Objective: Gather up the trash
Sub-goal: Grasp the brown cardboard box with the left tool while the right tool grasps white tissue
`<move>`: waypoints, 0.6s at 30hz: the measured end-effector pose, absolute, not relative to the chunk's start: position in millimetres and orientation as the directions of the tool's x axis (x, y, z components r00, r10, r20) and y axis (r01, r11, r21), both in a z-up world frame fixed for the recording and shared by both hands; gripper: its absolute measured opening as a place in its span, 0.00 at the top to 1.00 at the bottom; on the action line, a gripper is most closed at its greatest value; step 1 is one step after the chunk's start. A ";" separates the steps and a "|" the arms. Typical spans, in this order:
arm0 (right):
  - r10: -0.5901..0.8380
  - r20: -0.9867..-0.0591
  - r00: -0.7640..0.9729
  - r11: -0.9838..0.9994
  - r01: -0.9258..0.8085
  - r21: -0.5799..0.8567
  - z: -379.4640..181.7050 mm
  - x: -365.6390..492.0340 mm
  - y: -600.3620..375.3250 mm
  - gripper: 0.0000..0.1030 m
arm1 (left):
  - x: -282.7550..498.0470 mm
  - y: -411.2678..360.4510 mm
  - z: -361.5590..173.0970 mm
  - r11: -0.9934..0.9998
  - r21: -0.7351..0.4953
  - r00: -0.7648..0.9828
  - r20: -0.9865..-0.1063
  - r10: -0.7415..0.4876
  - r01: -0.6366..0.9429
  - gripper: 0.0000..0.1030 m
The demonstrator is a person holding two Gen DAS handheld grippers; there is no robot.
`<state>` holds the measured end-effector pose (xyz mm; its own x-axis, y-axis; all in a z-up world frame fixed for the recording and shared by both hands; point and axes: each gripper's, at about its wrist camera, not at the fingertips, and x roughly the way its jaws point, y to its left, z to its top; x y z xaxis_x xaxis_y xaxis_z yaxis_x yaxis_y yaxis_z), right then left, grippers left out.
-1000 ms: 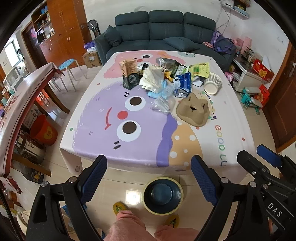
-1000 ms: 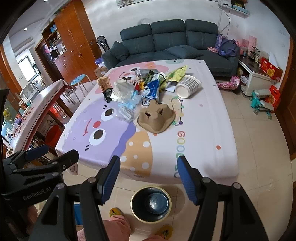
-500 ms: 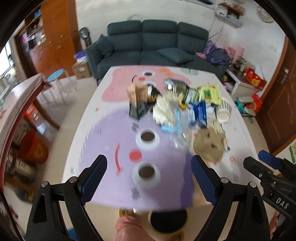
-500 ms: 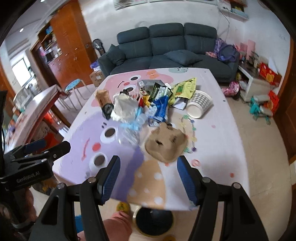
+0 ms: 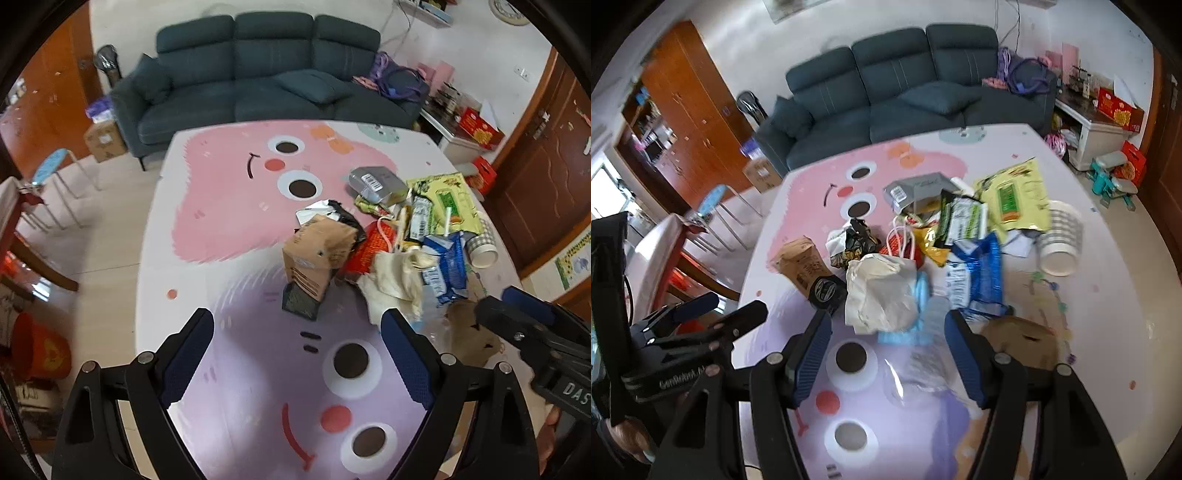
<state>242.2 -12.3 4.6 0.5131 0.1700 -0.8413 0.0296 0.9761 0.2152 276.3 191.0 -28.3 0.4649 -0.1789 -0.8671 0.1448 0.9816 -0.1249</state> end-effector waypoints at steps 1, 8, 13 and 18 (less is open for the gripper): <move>0.166 -0.850 0.500 0.977 0.032 0.209 -1.8 250.1 -6.3 0.37 | 284.8 193.8 -36.1 0.980 -0.133 0.455 -0.871 -0.186 0.147 0.12; 0.118 -0.889 0.442 0.983 0.075 0.167 -37.9 289.0 13.3 0.37 | 324.0 206.6 -77.8 0.977 -0.159 0.404 -0.891 -0.205 0.144 0.13; 0.084 -0.912 0.402 0.976 0.149 0.156 -55.8 300.7 9.4 0.39 | 338.1 209.5 -92.4 0.960 -0.197 0.391 -0.883 -0.262 0.198 0.13; 0.122 -0.903 0.413 0.966 0.160 0.204 -53.2 297.1 7.8 0.71 | 344.8 197.6 -95.6 0.943 -0.182 0.399 -0.871 -0.286 0.278 0.13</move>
